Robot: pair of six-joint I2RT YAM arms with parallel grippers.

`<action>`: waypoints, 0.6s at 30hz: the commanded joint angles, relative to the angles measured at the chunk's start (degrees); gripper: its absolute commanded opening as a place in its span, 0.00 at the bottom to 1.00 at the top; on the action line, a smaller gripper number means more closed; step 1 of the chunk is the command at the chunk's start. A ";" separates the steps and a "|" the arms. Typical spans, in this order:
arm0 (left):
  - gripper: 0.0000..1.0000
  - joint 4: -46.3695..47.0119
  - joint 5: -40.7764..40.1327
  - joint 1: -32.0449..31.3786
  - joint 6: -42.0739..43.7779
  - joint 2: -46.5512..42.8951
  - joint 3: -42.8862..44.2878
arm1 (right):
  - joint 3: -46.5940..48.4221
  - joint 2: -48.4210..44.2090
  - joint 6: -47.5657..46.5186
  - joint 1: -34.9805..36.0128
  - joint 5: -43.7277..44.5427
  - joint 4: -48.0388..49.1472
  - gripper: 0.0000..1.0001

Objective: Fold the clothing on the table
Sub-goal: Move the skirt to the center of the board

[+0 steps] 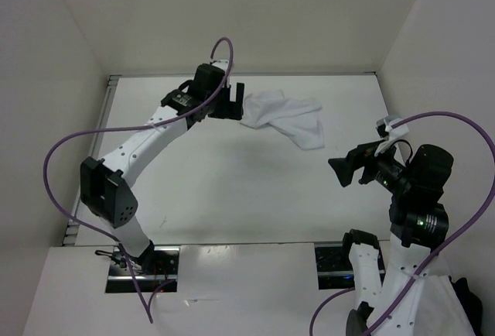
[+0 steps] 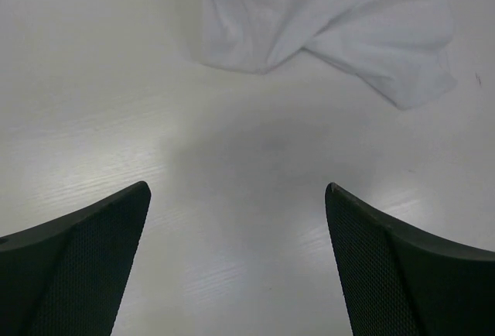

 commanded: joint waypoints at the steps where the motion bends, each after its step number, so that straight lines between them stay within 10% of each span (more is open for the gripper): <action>1: 1.00 -0.97 9.52 2.08 1.71 3.70 -0.38 | -0.58 -1.06 1.40 -0.06 -0.05 3.64 0.99; 8: 1.00 22.51 21.20 3.51 -14.21 9.57 -10.95 | -0.58 -2.81 1.40 -0.06 -0.05 3.64 0.99; 18: 1.00 29.90 13.01 1.57 -4.12 21.36 -3.03 | -0.58 -4.57 1.40 -0.06 -1.72 4.16 0.99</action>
